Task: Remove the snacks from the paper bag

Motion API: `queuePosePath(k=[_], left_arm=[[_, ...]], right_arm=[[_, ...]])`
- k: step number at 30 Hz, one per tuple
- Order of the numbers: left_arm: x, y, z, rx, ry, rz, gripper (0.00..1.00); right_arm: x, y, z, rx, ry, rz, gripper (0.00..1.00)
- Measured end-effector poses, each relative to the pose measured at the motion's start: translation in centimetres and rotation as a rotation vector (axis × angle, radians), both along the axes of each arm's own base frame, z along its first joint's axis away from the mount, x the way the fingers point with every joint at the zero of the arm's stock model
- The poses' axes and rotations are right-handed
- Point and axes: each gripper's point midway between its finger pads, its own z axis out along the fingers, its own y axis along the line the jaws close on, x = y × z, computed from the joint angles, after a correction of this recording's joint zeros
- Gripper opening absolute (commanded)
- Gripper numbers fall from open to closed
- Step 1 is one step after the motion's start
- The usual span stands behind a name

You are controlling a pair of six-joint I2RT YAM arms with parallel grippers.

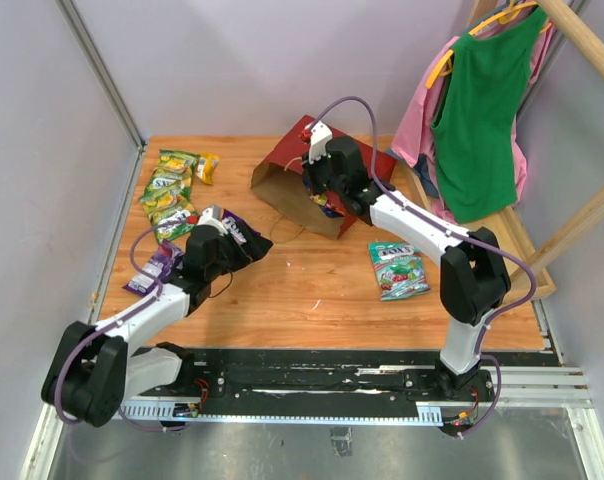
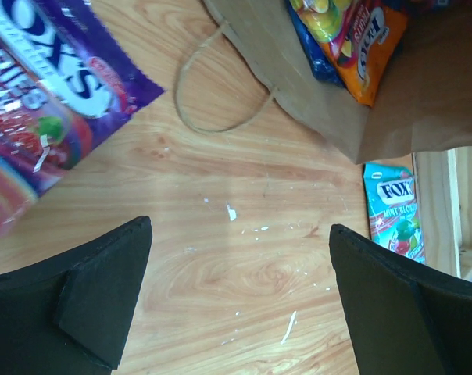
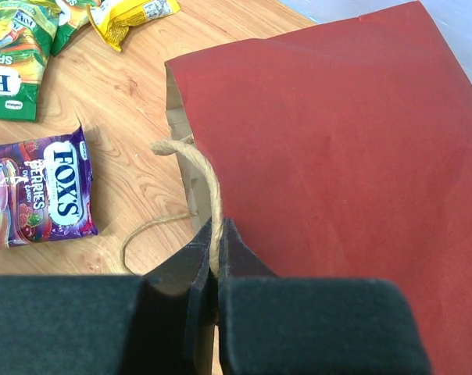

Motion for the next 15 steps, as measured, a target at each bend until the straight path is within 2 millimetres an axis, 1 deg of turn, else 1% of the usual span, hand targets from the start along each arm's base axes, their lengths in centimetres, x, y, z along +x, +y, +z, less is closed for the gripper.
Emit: queuePosePath(k=[4,7,10,12,14,15], left_arm=[[0.9,-2.0,0.1,0.014,-0.001,-0.044,1.00],[2.3,-2.7,1.4,0.028,-0.033,-0.058,1.00],[3.9,-3.0,4.3,0.049,-0.106,-0.066,1.00],[4.8,-3.2,6.5,0.069,-0.158,-0.074,1.00],[5.7,-3.3,8.6,0.098,-0.197,-0.079,1.00],[6.2,-3.3,9.5,0.109,-0.214,-0.081,0.99]], right_arm=[[-0.2,0.0,-0.1,-0.001,0.004,0.003,0.01],[-0.5,-0.1,-0.1,0.000,0.007,0.010,0.01],[-0.8,-0.5,-0.1,0.007,0.016,0.030,0.01],[-1.1,-1.0,-0.3,0.041,0.046,0.076,0.01],[-0.7,-2.2,-0.3,0.103,0.092,0.107,0.01],[-0.3,-3.1,-0.3,0.141,0.118,0.115,0.01]])
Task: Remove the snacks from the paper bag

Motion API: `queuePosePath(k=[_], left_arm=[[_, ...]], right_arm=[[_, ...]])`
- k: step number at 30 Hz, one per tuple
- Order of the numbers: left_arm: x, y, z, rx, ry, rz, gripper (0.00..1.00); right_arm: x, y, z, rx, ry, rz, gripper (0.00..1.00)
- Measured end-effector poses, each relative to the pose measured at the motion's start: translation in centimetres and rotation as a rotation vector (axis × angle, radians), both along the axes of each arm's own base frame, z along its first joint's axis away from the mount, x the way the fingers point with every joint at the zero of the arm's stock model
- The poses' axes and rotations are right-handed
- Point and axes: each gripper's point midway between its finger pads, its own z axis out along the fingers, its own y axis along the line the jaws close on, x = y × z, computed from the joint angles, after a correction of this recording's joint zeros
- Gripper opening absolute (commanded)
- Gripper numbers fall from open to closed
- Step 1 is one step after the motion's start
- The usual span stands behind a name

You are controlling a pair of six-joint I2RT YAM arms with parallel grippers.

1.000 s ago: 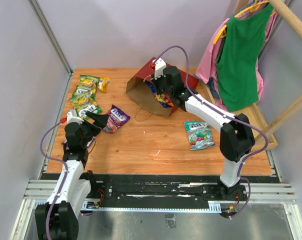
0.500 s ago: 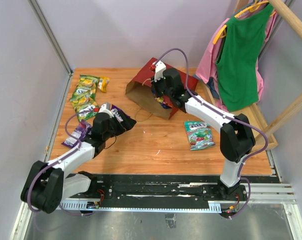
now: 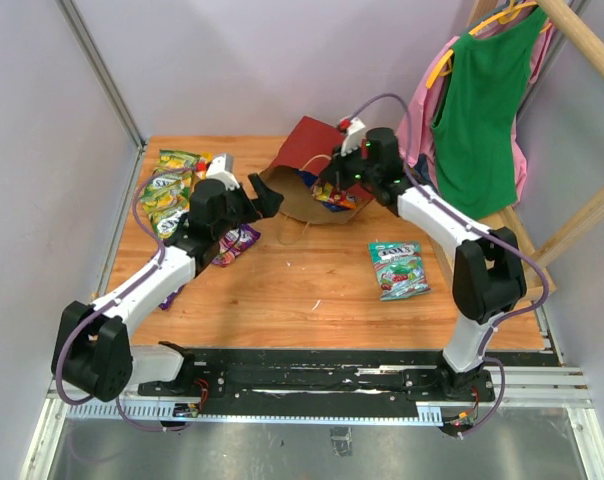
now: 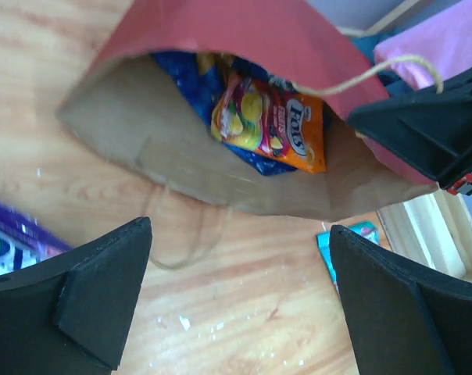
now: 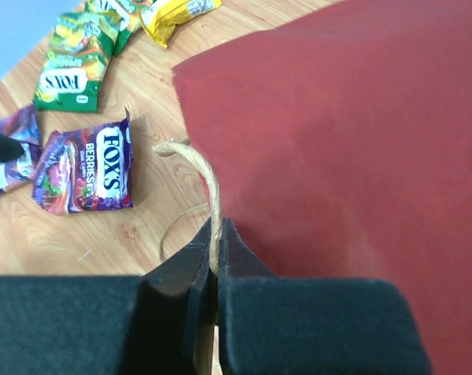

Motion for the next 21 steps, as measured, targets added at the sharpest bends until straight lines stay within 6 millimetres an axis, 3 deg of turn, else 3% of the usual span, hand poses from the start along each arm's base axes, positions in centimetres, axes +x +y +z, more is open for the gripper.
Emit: queuePosePath(k=[4,6,10,14,18,21], left_arm=[[2.2,-0.7,2.8,0.056,-0.057,-0.024,1.00],[2.8,-1.1,2.7,0.088,-0.062,-0.051,1.00],[3.5,-2.5,1.8,0.151,-0.056,-0.154,1.00],[4.0,-5.2,2.4,0.196,-0.089,-0.297,1.00],[4.3,-8.7,5.0,0.247,-0.187,-0.429,1.00],[4.5,-10.9,6.8,0.302,-0.262,-0.497,0.99]], right_arm=[[1.6,-4.1,0.1,0.122,0.099,-0.017,0.01],[2.0,-5.9,-0.1,0.160,0.135,-0.030,0.02],[1.8,-6.7,-0.7,0.192,0.181,-0.029,0.13],[1.4,-6.4,-0.7,0.205,0.198,-0.013,0.49],[1.0,-6.5,-0.8,0.195,0.209,-0.006,0.68],[0.5,-7.0,-0.3,0.190,0.204,-0.017,0.73]])
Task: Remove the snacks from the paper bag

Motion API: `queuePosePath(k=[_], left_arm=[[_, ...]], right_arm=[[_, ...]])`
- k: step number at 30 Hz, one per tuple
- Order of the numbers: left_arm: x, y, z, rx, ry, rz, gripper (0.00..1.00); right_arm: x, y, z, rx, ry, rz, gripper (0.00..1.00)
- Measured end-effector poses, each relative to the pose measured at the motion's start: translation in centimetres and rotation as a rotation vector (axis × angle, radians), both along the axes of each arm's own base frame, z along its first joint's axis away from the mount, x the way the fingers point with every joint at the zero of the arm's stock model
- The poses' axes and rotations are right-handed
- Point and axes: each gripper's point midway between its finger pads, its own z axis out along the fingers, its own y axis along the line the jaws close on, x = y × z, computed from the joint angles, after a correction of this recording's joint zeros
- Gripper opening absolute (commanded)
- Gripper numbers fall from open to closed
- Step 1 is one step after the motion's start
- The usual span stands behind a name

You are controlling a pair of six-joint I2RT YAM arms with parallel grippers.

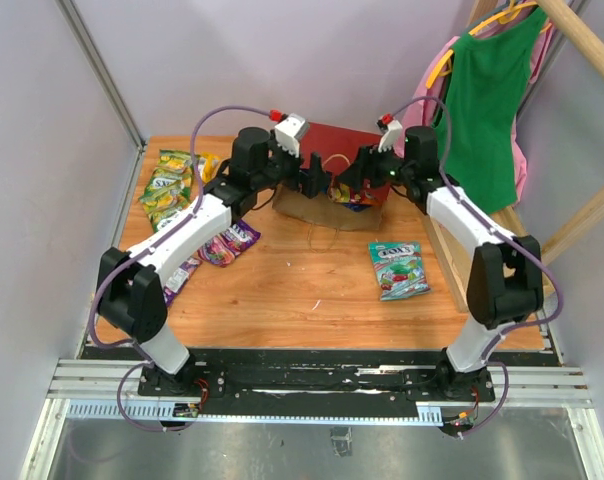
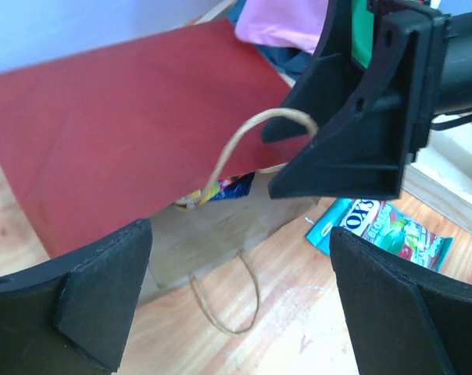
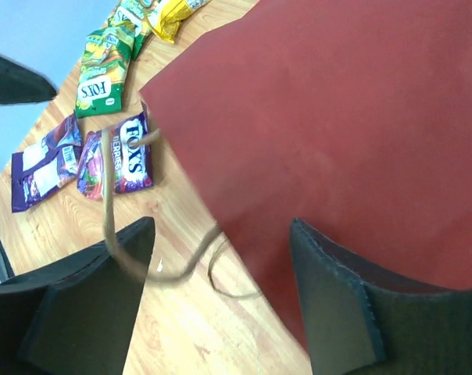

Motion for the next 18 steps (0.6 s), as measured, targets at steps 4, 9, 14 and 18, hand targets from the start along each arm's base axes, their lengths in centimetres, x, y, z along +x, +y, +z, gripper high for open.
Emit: queuePosePath(k=[4,9,14,18], left_arm=[[0.3,-1.8,0.6,0.059,-0.063,-0.072,0.97],[1.1,-2.0,-1.5,0.142,-0.060,-0.104,0.96],[2.0,-2.5,-2.4,0.185,-0.057,-0.128,0.93],[2.7,-3.2,-1.6,0.180,-0.081,-0.148,0.79]], right_arm=[[-2.0,-1.5,3.0,0.002,-0.037,-0.028,0.84],[-5.5,-3.4,10.1,0.021,-0.196,-0.060,0.95],[-8.0,-5.3,14.5,0.024,-0.319,-0.137,0.96],[-7.1,-7.0,13.9,-0.010,-0.291,-0.259,0.93]])
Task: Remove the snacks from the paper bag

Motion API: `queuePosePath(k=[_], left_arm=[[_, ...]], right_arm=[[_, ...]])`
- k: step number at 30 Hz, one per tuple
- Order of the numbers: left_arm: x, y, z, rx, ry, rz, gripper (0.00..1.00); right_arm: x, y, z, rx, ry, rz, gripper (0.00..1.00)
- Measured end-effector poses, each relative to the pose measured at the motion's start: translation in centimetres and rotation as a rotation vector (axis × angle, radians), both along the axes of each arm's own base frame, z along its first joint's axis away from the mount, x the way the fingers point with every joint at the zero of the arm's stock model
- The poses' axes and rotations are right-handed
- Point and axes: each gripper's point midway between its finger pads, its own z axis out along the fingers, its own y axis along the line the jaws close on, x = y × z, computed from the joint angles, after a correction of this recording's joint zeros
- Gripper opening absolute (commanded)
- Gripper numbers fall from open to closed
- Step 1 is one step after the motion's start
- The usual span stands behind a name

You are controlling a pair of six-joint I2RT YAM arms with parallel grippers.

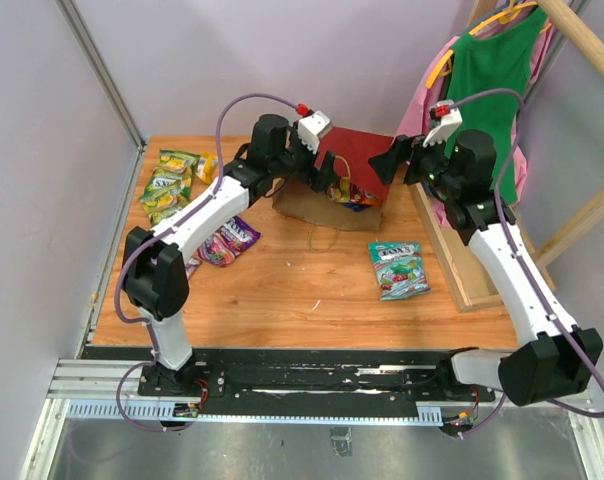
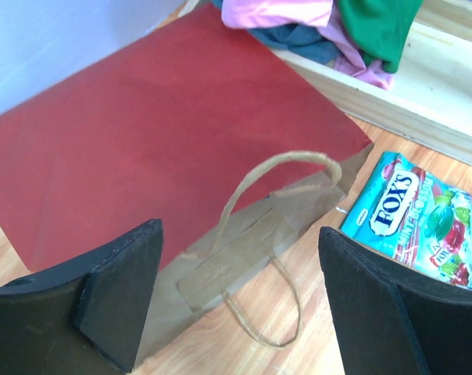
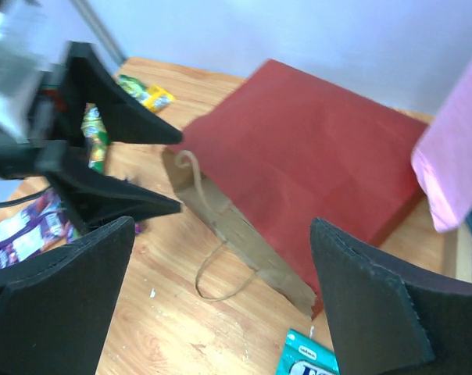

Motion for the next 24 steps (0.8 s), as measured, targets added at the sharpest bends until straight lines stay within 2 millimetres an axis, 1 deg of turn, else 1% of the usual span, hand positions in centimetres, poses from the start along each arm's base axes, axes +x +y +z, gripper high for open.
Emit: queuePosePath(k=[2,3,4,7,8,9,12,17,20,24], left_arm=[[0.2,-0.4,0.5,-0.006,-0.010,-0.016,0.69],[0.3,-0.6,0.8,-0.009,-0.012,-0.028,0.62],[0.5,-0.9,1.1,-0.014,-0.017,-0.036,0.51],[1.0,-1.6,1.8,-0.026,-0.025,-0.059,0.11],[1.1,-1.8,1.8,-0.028,-0.021,-0.062,0.02],[1.1,-1.9,1.7,-0.023,-0.023,-0.071,0.01],[1.2,-2.0,1.2,-0.013,-0.012,-0.080,0.01],[1.0,-1.9,0.5,0.004,0.004,-0.084,0.01],[1.0,-1.9,0.4,0.006,0.006,-0.084,0.00],[1.0,-1.9,0.3,0.010,0.006,-0.083,0.01]], right_arm=[[1.0,-0.7,-1.4,-0.003,0.045,-0.058,0.91],[1.5,-1.0,-2.3,0.000,0.075,-0.086,0.90],[2.2,-1.4,-3.6,0.004,0.116,-0.127,0.90],[3.9,-2.5,-7.2,0.010,0.221,-0.225,0.90],[4.5,-2.9,-8.5,0.011,0.255,-0.258,0.89],[5.1,-3.3,-9.7,0.009,0.285,-0.293,0.88],[6.6,-4.7,-13.3,-0.018,0.359,-0.403,0.85],[8.1,-5.9,-17.8,-0.072,0.437,-0.498,0.79],[8.9,-6.3,-19.3,-0.078,0.457,-0.537,0.73],[9.7,-6.4,-19.8,-0.013,0.440,-0.567,0.67]])
